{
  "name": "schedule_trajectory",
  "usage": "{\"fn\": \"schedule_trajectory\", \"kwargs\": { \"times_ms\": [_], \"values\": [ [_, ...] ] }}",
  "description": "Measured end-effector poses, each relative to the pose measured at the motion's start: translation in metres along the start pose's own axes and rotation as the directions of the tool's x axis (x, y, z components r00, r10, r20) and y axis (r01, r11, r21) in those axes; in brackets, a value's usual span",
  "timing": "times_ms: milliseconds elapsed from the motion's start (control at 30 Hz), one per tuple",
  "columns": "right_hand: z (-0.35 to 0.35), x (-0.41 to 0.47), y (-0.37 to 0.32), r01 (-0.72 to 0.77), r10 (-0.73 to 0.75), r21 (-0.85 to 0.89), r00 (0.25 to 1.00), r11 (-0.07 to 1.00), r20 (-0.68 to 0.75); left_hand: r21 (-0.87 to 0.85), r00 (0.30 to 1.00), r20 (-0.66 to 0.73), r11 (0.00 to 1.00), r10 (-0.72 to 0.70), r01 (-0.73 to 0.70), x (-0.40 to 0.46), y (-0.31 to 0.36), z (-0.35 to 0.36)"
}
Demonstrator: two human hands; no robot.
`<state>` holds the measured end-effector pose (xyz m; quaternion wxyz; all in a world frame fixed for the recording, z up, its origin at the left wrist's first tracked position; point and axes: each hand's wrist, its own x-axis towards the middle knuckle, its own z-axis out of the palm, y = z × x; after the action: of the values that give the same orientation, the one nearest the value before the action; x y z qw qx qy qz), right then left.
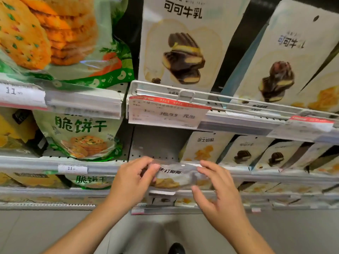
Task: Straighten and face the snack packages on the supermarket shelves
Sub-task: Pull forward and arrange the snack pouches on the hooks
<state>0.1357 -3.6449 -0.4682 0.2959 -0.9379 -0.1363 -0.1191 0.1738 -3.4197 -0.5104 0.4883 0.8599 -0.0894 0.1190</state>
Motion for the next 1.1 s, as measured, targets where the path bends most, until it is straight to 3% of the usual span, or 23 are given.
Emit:
{"fn": "schedule_trajectory", "kwargs": {
  "times_ms": [133,300,433,600,733,867,1000,1100],
  "values": [
    [-0.01,-0.023,0.022,-0.106,0.111,-0.132,0.994,0.986,0.024,-0.036,0.993,0.114,0.999,0.011,-0.007,-0.007,0.026,0.038],
    [-0.053,-0.054,0.068,-0.292,0.281,-0.107,0.953,0.95,-0.111,-0.067,0.964,0.26,0.997,0.061,-0.045,-0.008,0.066,0.093],
    [-0.097,-0.091,0.115,-0.338,0.308,-0.177,0.935,0.924,-0.174,-0.105,0.917,0.365,0.986,0.158,-0.128,-0.009,0.111,0.156],
    [-0.169,-0.161,0.193,-0.445,0.435,-0.038,0.887,0.895,-0.154,-0.201,0.853,0.493,0.976,0.171,-0.08,-0.026,0.18,0.255],
    [-0.23,-0.211,0.251,-0.525,0.505,-0.09,0.845,0.846,-0.176,-0.231,0.788,0.576,0.968,0.218,-0.099,-0.037,0.235,0.328],
    [-0.282,-0.26,0.301,-0.631,0.598,-0.199,0.775,0.75,-0.206,-0.207,0.768,0.608,0.974,0.199,-0.089,-0.043,0.277,0.389],
    [-0.32,-0.299,0.333,-0.693,0.606,-0.209,0.711,0.69,-0.356,-0.15,0.736,0.652,0.983,0.181,-0.11,-0.038,0.305,0.442],
    [-0.342,-0.311,0.358,-0.733,0.637,-0.208,0.671,0.648,-0.379,-0.115,0.687,0.718,0.992,0.116,-0.048,-0.03,0.314,0.484]
  ]
}}
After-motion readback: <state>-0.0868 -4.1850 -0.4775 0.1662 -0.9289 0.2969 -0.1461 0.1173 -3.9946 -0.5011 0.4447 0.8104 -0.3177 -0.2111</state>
